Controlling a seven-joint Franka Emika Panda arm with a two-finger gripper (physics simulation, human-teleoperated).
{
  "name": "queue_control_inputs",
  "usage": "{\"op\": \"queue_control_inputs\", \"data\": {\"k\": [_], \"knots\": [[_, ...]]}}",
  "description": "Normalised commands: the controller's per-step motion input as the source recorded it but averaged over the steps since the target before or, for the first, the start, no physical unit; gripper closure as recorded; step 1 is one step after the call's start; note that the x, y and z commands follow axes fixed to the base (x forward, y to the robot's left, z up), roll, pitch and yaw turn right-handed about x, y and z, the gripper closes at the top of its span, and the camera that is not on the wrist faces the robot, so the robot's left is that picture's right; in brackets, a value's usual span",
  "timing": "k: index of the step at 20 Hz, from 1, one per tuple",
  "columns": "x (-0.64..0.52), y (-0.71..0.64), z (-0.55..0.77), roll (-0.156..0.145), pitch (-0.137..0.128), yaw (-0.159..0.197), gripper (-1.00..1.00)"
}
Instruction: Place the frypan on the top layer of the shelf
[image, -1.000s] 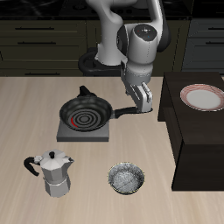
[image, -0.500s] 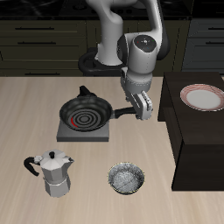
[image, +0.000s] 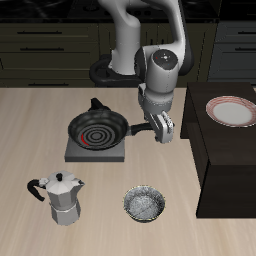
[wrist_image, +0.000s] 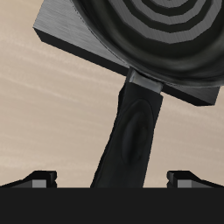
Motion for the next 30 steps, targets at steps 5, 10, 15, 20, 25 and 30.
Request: {"op": "queue_control_inputs", "data": {"k": [5,10,15,20,25,30], "knots": [[0.02,-0.08,-0.12,-0.002,0.03,-0.019,-1.0],[0.01,-0.03,-0.11,0.005,0.021,-0.012,-1.0],[0.03,-0.05,-0.04,0.001,0.011,-0.005,-1.0],[0.06,-0.13,-0.06,-0.008,0.013,-0.023,-1.0],[0.02,-0.08,-0.07,-0.002,0.011,-0.025,1.0],[-0.01,-0.06,-0.03,0.002,0.002,-0.021,1.0]]}}
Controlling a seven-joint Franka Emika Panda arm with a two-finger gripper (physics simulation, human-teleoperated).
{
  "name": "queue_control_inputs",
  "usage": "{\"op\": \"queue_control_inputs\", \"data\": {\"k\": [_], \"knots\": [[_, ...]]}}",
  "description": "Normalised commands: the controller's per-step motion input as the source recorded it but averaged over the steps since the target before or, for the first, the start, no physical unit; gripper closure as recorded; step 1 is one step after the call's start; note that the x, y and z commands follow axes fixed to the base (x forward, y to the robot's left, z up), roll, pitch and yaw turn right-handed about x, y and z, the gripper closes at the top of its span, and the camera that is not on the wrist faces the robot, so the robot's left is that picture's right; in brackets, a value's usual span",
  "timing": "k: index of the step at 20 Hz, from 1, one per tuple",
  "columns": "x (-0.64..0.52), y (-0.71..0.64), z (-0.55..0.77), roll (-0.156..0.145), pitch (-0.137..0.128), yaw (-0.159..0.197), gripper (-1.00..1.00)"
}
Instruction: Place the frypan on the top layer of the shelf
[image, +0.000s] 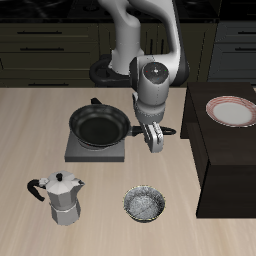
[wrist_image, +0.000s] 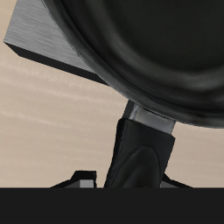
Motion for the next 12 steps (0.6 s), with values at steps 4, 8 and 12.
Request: {"op": "queue_control_inputs", "data": {"k": [4,8,12], "knots": [[-0.01,-0.01,0.04,-0.005,-0.009,0.001,1.0],[-0.01,-0.01,0.11,-0.018,-0.025,0.027,1.0],[-0.03,-0.07,0.15,-0.021,-0.047,0.045,1.0]]}}
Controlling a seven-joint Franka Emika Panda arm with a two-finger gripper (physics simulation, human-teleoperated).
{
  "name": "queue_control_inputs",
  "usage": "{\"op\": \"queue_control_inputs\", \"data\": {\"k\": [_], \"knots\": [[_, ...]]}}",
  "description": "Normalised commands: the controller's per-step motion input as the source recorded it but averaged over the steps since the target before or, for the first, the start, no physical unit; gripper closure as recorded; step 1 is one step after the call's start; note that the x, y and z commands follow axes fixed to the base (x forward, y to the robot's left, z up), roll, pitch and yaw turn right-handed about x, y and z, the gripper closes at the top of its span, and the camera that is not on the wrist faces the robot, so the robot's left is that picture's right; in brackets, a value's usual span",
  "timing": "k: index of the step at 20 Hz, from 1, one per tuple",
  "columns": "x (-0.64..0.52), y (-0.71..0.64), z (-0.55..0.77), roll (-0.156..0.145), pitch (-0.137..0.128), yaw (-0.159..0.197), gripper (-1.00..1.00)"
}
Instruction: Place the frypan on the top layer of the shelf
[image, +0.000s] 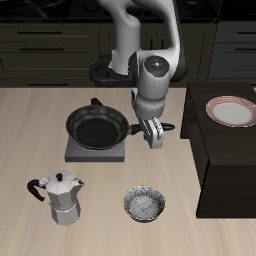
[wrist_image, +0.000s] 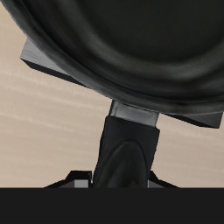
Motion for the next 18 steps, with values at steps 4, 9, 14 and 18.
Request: {"op": "queue_control_inputs", "data": {"k": [4,9,14,18], "knots": [[0.01,-0.04,0.1,-0.011,-0.017,0.03,1.0],[0.02,-0.12,0.49,-0.009,-0.074,0.106,1.0],[-0.03,-0.09,0.2,-0.011,-0.021,0.027,1.0],[0.01,-0.01,0.19,-0.004,-0.022,0.097,1.0]]}}
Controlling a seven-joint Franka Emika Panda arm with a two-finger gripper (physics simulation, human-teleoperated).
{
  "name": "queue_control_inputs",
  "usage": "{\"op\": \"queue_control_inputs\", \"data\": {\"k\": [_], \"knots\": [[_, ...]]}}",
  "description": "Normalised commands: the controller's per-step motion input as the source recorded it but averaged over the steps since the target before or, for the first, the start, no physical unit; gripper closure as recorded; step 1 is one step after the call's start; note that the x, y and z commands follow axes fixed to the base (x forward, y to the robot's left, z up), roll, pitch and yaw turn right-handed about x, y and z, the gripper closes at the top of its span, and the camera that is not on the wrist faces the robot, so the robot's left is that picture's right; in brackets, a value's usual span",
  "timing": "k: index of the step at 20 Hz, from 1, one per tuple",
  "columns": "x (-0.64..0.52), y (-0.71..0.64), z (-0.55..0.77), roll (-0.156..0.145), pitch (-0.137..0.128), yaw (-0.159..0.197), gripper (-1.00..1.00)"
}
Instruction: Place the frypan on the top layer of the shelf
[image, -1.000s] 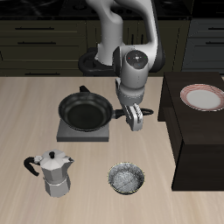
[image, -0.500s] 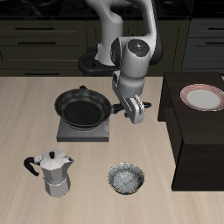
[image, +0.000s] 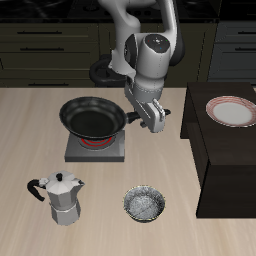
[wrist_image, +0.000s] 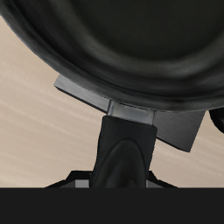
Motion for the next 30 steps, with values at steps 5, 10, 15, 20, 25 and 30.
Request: {"op": "queue_control_inputs", "data": {"k": [5,10,15,20,25,30], "knots": [[0.03,-0.02,0.06,0.009,0.007,0.099,1.0],[0.08,-0.13,0.15,0.004,-0.014,0.155,1.0],[0.16,-0.21,0.24,0.04,0.02,0.206,1.0],[0.06,-0.23,0.28,-0.01,-0.02,0.164,1.0],[0.11,-0.08,0.2,0.05,-0.004,0.171,1.0],[0.08,-0.1,0.12,0.045,0.021,0.153,1.0]]}}
